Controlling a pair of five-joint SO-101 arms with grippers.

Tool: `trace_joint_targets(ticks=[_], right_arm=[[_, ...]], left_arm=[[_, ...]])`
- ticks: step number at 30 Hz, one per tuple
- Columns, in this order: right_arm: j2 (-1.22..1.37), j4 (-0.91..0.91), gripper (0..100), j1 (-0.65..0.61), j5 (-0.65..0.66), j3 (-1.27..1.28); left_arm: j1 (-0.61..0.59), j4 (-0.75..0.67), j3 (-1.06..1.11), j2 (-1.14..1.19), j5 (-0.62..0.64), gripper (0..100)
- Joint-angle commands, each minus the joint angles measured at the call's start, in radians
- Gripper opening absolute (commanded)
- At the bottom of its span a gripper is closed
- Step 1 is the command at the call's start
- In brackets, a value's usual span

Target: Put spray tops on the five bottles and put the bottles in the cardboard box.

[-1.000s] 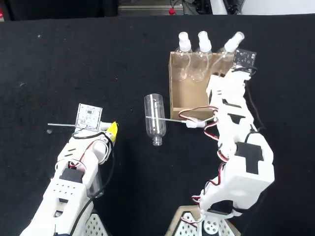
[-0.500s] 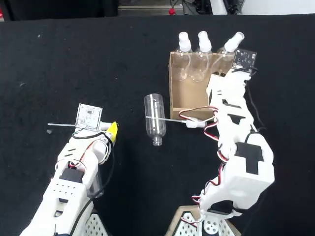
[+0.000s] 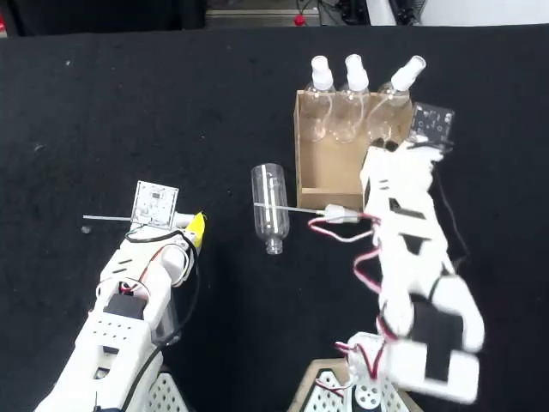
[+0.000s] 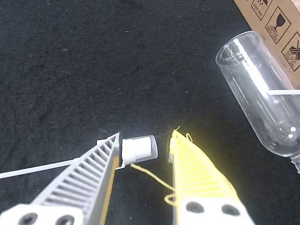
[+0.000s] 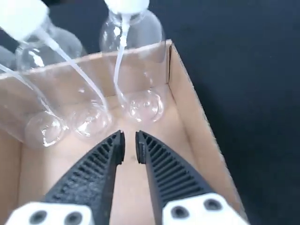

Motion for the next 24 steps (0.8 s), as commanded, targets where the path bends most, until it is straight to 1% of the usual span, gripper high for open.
trace_joint_targets(ticks=[1, 5, 7, 9, 11, 15, 18, 21, 24], right_arm=[[-0.209, -0.020, 1.5, 0.018, 0.012, 0.084], [-0.378, -0.011, 1.2, 0.018, 0.115, 0.200], [-0.463, 0.061, 1.2, 0.018, 0.166, 0.239], [-0.549, 0.190, 1.2, 0.018, 0.209, 0.248], [-0.630, 0.364, 1.4, 0.017, 0.235, 0.223], [-0.754, 0.718, 1.5, 0.014, 0.255, 0.134], [-0.817, 0.925, 1.5, -0.037, 0.253, 0.093], [-0.871, 1.023, 1.5, -0.109, 0.247, 0.094], [-0.926, 1.030, 1.5, -0.203, 0.244, 0.131]], left_arm=[[0.001, -0.025, -0.016, -0.014, 0.002, 17], [-0.005, -0.023, -0.016, -0.014, 0.002, 16], [-0.007, -0.020, -0.018, -0.015, 0.002, 14], [-0.007, -0.020, -0.019, -0.015, 0.002, 8], [-0.007, -0.018, -0.021, -0.015, 0.000, 4], [-0.007, -0.017, -0.021, -0.015, 0.000, 3], [-0.028, -0.017, -0.021, -0.015, 0.002, 3], [-0.071, -0.014, -0.033, -0.015, 0.009, 3], [-0.107, 0.058, -0.068, -0.018, 0.009, 3]])
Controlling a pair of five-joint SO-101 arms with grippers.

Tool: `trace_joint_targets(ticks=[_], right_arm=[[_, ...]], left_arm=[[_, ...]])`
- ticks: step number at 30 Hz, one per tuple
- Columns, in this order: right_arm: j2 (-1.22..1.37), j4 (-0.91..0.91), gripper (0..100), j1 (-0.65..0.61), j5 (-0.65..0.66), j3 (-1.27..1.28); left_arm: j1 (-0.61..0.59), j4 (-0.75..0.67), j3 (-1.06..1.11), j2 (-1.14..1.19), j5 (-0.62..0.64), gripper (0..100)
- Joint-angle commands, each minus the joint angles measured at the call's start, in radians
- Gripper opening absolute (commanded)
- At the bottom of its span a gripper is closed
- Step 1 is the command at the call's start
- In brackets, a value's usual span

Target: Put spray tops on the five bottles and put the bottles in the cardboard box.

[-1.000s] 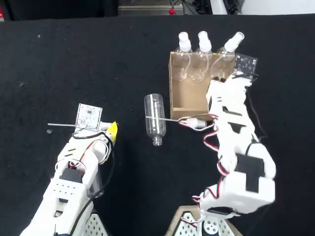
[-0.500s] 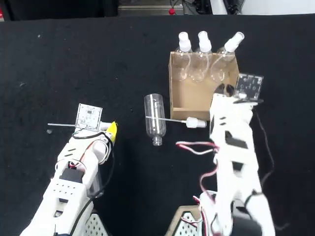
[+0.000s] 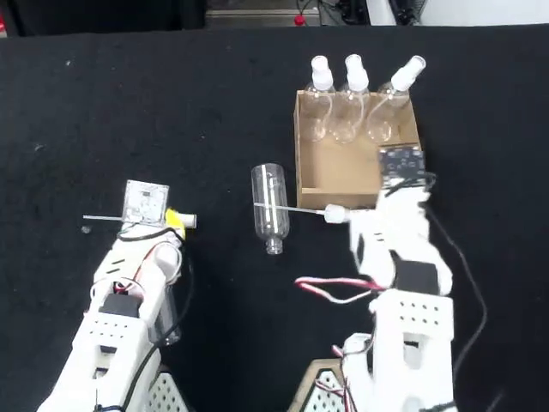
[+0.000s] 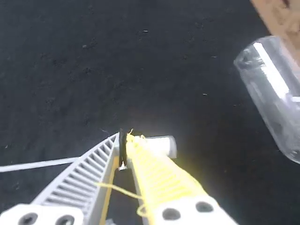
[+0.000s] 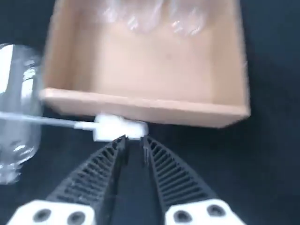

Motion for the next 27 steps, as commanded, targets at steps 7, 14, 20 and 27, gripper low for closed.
trace_joint_targets(ticks=[7, 14, 20, 27], right_arm=[[-0.134, 0.018, 1.6, -0.313, 0.008, -0.065], [0.042, -0.040, 1.6, -0.615, -0.021, -0.194], [0.338, -0.290, 1.6, -0.824, -0.143, -0.203], [0.533, -0.348, 1.6, -0.991, -0.295, -0.268]], left_arm=[[-0.140, 0.334, -0.179, -0.164, 0.011, 3], [-0.361, 0.351, -0.151, -0.342, 0.227, 3], [-0.544, 0.350, -0.117, -0.485, 0.436, 3], [-0.615, 0.350, -0.064, -0.649, 0.453, 3]])
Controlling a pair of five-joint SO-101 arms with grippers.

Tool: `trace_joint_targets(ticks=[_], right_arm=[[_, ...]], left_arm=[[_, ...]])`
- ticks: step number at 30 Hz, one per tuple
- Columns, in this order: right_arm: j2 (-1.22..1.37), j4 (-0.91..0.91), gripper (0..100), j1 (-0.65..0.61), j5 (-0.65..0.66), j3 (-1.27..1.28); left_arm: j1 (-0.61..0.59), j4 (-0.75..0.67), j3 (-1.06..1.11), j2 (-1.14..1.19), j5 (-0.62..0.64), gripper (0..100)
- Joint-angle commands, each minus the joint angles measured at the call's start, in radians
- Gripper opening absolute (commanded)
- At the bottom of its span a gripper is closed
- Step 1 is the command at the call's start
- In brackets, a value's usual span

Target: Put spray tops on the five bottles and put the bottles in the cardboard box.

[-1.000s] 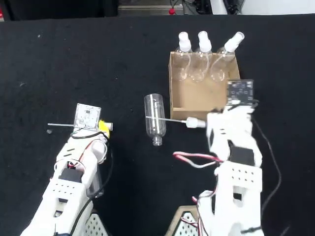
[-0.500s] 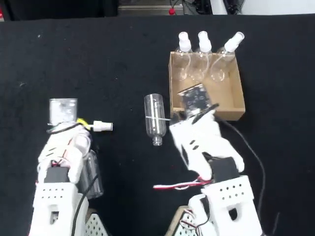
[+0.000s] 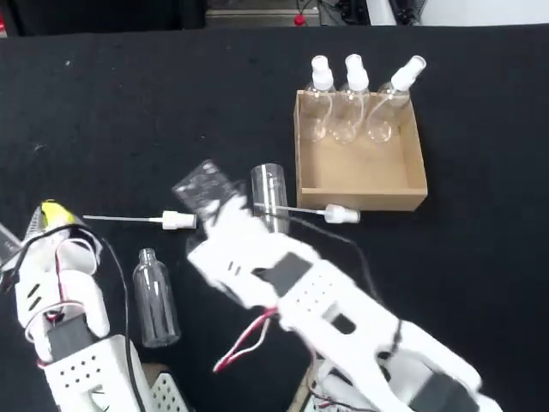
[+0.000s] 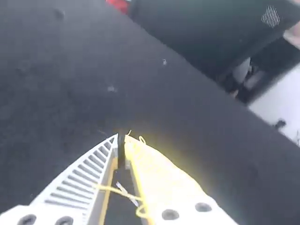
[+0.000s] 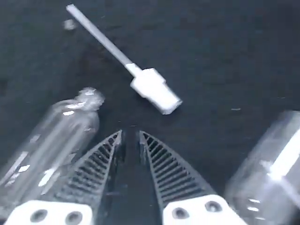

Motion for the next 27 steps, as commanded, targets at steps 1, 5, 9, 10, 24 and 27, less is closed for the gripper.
trace_joint_targets(ticks=[1, 5, 9, 10, 24, 27], right_arm=[[0.033, -0.035, 1.6, -0.058, -0.103, -0.077], [0.041, -0.037, 8.4, -0.060, -0.250, -0.073], [0.041, -0.038, 23.0, -0.086, -0.390, -0.082], [0.041, -0.054, 25.5, -0.101, -0.417, -0.088], [0.194, -0.399, 28.6, -0.245, -0.499, -0.030], [0.295, -0.423, 28.6, -0.241, -0.497, -0.067]], left_arm=[[-0.042, -0.003, 0.007, -0.106, 0.015, 3], [-0.071, -0.002, 0.028, -0.186, 0.015, 3], [-0.071, -0.002, 0.036, -0.189, 0.015, 3], [-0.070, -0.002, 0.036, -0.187, 0.015, 3], [-0.077, -0.040, 0.038, -0.186, 0.012, 3], [-0.077, -0.040, 0.038, -0.186, 0.011, 3]])
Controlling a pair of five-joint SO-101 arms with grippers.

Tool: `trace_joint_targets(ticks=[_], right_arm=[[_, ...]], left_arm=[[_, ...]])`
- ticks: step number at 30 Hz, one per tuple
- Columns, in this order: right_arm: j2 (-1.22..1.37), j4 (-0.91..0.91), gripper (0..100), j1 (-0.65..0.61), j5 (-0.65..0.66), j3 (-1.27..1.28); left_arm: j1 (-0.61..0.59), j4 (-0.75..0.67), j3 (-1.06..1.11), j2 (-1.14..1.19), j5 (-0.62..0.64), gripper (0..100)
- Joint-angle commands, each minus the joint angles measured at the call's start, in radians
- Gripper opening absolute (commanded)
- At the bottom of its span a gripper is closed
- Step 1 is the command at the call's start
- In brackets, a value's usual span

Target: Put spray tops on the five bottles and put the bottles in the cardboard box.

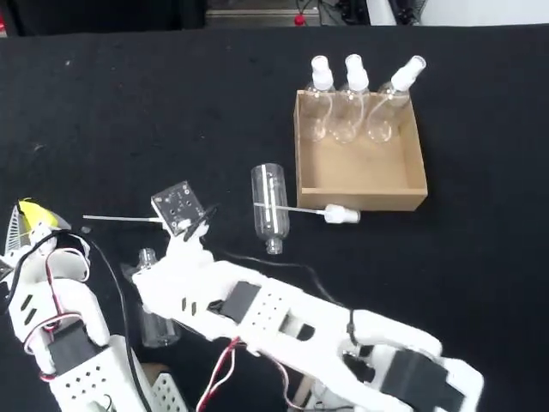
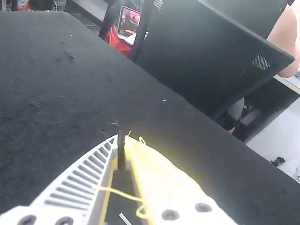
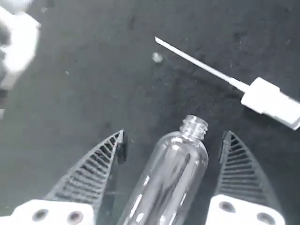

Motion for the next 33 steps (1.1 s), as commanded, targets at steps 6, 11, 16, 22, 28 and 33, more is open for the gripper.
trace_joint_targets(ticks=[6, 11, 16, 22, 28, 33], right_arm=[[0.237, -0.035, 28.6, 0.008, -0.006, -0.165], [0.254, -0.032, 25.8, 0.003, -0.006, -0.168], [0.251, 0.098, 9.6, 0.002, 0.006, -0.213], [0.251, 0.382, 3.5, 0.011, 0.199, -0.329], [0.251, 0.601, 2.5, 0.135, 0.397, -0.433], [0.249, 0.712, 8.7, 0.189, 0.423, -0.489]], left_arm=[[-0.015, -0.020, -0.008, -0.009, 0.005, 3], [-0.015, -0.020, -0.008, -0.009, 0.005, 3], [-0.015, -0.020, -0.007, -0.009, 0.005, 3], [-0.015, -0.020, 0.007, -0.009, 0.005, 3], [-0.015, -0.020, 0.008, -0.009, 0.005, 3], [-0.013, -0.020, 0.008, -0.009, 0.005, 3]])
